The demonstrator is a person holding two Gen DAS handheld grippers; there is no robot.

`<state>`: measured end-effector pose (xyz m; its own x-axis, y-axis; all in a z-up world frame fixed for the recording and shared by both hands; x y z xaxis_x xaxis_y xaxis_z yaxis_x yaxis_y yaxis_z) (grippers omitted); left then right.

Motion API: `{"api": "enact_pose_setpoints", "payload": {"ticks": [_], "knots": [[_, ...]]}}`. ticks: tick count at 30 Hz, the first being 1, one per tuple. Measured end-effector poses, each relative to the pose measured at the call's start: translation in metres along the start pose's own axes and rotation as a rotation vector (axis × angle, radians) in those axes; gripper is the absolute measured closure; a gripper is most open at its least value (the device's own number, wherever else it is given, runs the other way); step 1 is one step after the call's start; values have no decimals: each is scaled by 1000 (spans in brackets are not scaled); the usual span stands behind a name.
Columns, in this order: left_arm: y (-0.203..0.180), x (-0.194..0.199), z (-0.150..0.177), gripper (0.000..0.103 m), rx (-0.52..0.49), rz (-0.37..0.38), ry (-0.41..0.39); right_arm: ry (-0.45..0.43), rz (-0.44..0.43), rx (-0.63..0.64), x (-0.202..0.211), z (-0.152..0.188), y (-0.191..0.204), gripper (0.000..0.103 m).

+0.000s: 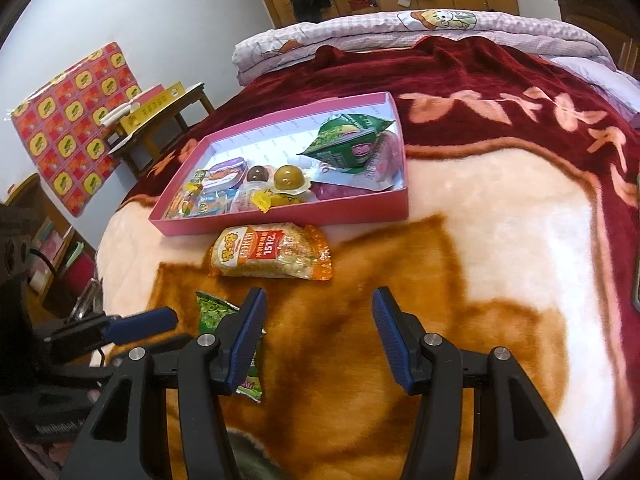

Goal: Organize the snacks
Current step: 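Move the left tool to the small green snack packet and close on it, then move the right tool to the rice cracker bag and grasp it while the left tool holds the green packet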

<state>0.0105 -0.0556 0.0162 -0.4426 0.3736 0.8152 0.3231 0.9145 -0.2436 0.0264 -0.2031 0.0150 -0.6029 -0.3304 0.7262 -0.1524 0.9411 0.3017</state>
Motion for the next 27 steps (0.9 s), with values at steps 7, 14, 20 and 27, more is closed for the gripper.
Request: {"api": "enact_pose_setpoints", "payload": {"ticks": [7,14,20,27], "knots": [[-14,-13,0,57,-41,-5,20,-1,2,-16,2,3,-7,46],[-19,-25,0,55,-50,-3,45,-6,-3,-25,3,2,-10,46],[-22,-37,0,55,-58,-5,66,-2,-7,-31,1,3,-11,46],[-23,-38,-1,55,-80,-16,46,-2,-9,-36,-1,3,-13,46]]}}
Point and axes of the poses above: each gripper's, at about its wrist camera, not at the fingertips, and x roughly against the way its jaws point, y to its left, z to its underside, the point moved 4 cm from there along -x, roughly the way its jaws point, and after that the axes turned 2 degrees about y, right-handed, at the moved point
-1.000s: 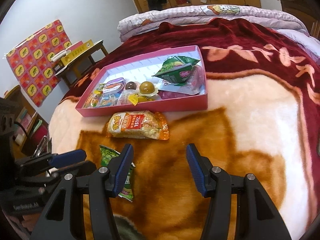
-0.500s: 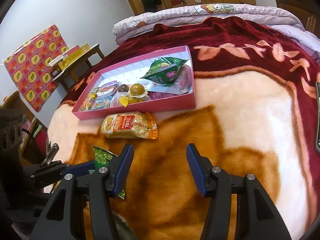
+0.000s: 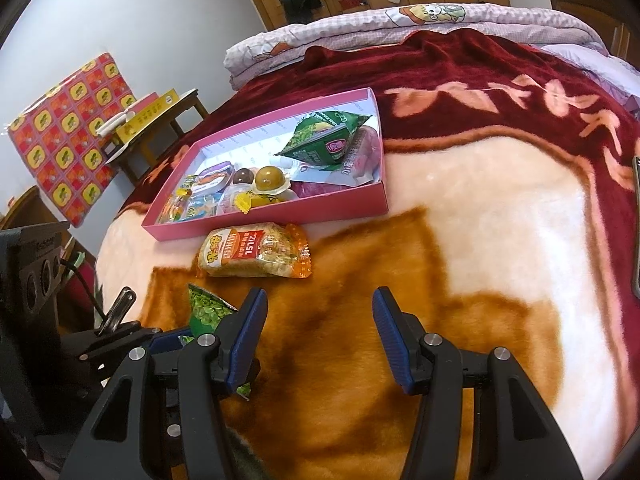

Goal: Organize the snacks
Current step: 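Move the right tool to the rice cracker bag and grasp it while the left tool holds the green packet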

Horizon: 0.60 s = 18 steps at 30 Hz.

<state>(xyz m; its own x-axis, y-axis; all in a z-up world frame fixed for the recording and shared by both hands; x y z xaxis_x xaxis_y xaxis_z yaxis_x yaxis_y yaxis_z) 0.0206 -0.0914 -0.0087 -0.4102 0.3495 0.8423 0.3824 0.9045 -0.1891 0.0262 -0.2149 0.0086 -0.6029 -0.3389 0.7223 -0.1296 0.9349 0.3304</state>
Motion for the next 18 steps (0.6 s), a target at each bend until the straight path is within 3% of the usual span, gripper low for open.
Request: {"api": "enact_pose_setpoints", "payload": {"ticks": [7,18], "knots": [[8,8,1,57,13,5,-32,3,-5,3,-1,1,0,46],[50,31,-1,57,92,-110,-100,23,-26,60,-13,-2,18,46]]}}
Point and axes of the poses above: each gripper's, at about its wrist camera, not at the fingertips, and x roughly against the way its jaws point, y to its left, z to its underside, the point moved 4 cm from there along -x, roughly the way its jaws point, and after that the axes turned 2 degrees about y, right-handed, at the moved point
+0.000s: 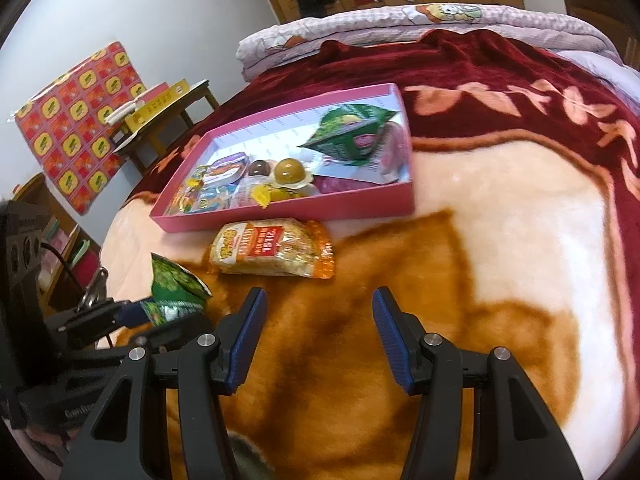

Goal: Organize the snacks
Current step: 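Move the right tool to the rice cracker bag and grasp it while the left tool holds the green packet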

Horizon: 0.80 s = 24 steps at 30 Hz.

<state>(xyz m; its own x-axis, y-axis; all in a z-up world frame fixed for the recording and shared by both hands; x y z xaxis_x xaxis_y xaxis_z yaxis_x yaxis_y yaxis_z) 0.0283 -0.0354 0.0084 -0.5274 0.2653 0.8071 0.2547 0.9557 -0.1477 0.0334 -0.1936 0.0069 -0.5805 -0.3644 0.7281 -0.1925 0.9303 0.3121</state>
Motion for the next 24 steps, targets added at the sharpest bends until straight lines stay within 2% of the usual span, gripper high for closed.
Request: {"api": "enact_pose_setpoints", "payload": {"ticks": [6,16,24], "knots": [[24,5,-2,57,43,-42,-15,15,4,46,-15,-11,8,46],[40,8,-2,57,59,-77,-37,61,15,86,-38,-16,16,46],[50,10,-2,57,80,-97,-46,92,-40,133,-36,-9,38,46]]}}
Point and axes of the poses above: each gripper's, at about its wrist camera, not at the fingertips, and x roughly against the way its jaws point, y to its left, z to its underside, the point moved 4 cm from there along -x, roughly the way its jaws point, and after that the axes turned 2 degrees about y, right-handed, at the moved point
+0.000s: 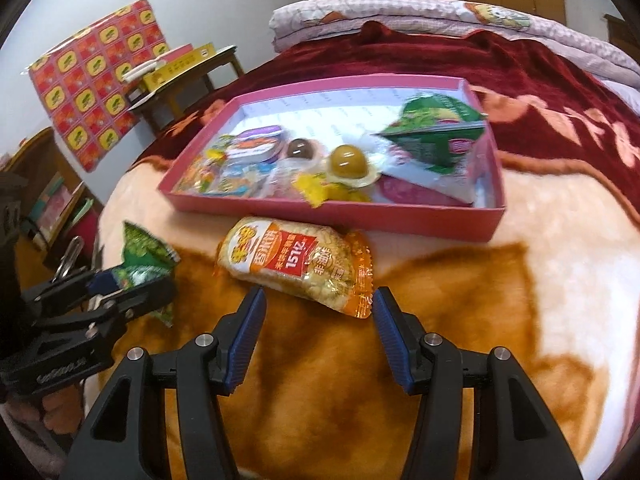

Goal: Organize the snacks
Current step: 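Move the right tool to the rice cracker bag and grasp it while the left tool holds the green packet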

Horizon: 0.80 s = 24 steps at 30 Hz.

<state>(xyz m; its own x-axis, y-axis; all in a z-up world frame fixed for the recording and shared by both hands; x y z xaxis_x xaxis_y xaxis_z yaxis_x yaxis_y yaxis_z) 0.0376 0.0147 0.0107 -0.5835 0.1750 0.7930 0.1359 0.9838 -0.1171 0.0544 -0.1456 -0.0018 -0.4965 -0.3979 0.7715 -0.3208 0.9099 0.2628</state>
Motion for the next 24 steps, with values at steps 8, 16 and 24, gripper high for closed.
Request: {"api": "enact_pose_setpoints", "payload": {"ticks": [8,16,24], "knots": [[15,3,-2,57,33,-24,-14,38,-39,117,-4,10,38,46],[26,5,-2,57,56,-46,-17,17,-10,161,4,9,45,46],[28,6,-2,57,61,-45,-20,3,46,216,-3,-4,35,22]]}}
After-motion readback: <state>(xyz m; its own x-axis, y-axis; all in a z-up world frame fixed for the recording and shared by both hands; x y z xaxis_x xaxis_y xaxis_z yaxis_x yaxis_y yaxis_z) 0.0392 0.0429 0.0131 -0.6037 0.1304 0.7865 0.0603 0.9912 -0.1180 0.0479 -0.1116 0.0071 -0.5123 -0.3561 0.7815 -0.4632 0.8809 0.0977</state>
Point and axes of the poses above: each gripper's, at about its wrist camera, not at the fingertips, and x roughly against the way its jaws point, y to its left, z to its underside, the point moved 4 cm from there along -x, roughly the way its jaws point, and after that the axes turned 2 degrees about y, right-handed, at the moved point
